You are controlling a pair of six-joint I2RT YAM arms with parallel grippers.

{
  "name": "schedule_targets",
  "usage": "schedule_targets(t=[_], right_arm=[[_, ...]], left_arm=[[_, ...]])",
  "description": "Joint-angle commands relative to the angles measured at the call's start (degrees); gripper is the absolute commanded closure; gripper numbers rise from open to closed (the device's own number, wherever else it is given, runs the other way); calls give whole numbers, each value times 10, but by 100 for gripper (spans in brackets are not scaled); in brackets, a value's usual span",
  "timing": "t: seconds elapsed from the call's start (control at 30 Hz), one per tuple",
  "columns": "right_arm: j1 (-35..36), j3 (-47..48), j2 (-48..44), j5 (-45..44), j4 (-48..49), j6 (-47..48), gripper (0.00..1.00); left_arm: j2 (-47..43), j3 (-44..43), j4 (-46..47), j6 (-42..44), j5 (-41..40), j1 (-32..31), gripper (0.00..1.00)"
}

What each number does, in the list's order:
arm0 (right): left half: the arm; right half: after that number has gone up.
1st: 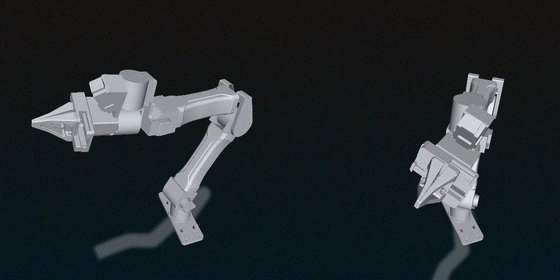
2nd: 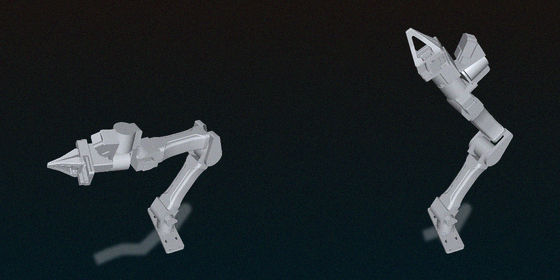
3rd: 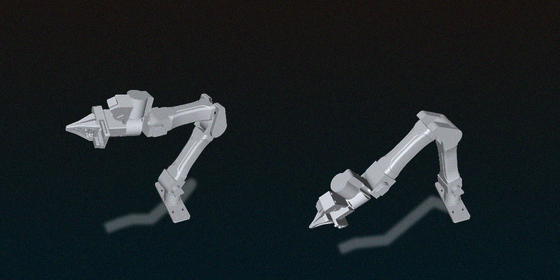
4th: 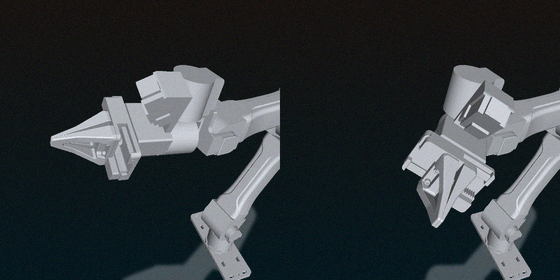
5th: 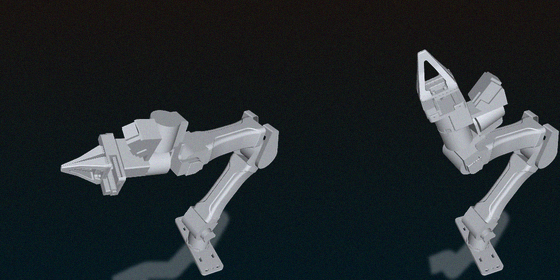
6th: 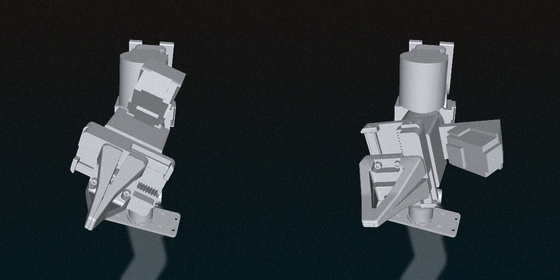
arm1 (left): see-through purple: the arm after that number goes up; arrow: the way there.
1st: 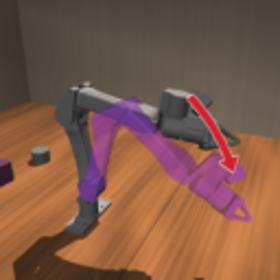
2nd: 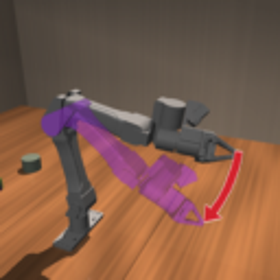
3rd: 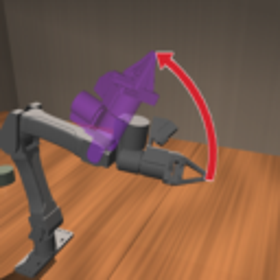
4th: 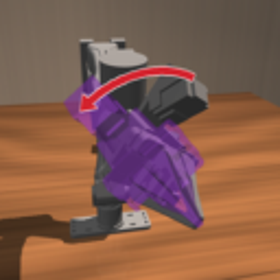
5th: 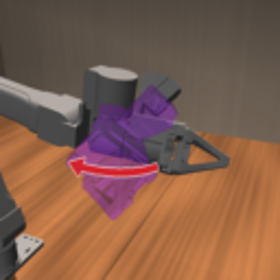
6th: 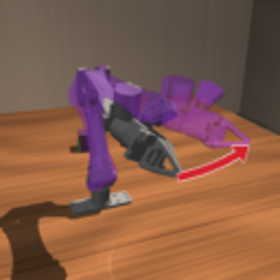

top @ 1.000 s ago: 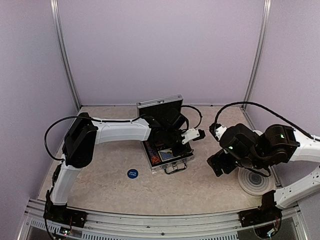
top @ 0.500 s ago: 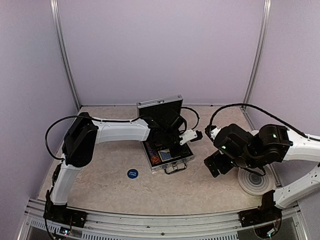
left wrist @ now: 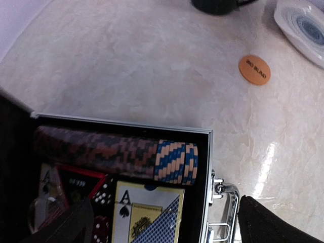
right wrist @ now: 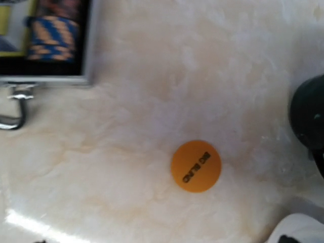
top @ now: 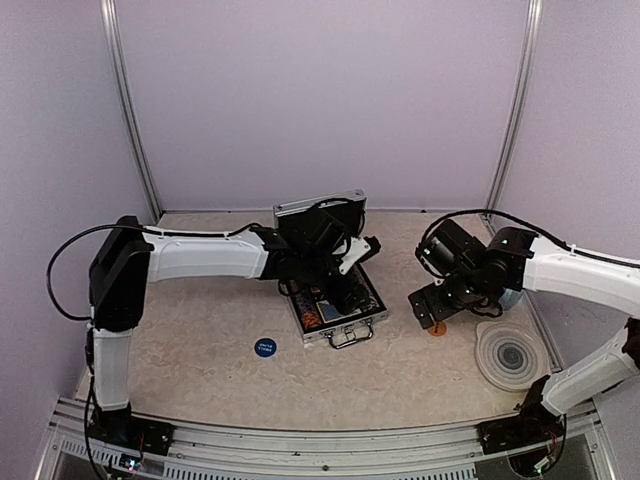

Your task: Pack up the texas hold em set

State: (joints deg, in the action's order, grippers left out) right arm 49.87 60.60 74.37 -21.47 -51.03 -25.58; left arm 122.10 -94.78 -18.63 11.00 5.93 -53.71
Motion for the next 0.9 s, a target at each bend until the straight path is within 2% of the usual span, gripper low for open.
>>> schedule_targets(t=[0.0, 0.2, 0.43, 0.7, 0.87], right_arm=[[-44, -1, 49, 60, 33, 38, 1], [-106, -15, 132, 108, 79, 65, 4], [-148, -23, 201, 135, 109, 76, 8], [-186, -29, 243, 155, 124, 94, 13], [-199, -35, 257, 159, 123, 101, 16]], left_arm=[[-156, 86, 71, -141, -93, -7, 1], [-322, 258, 75, -219, -222, -70, 1], [-496, 429, 63, -298, -264, -100, 1], [-655, 519, 32, -338, -302, -112, 1], [-687, 529, 31, -342, -305, -113, 1]])
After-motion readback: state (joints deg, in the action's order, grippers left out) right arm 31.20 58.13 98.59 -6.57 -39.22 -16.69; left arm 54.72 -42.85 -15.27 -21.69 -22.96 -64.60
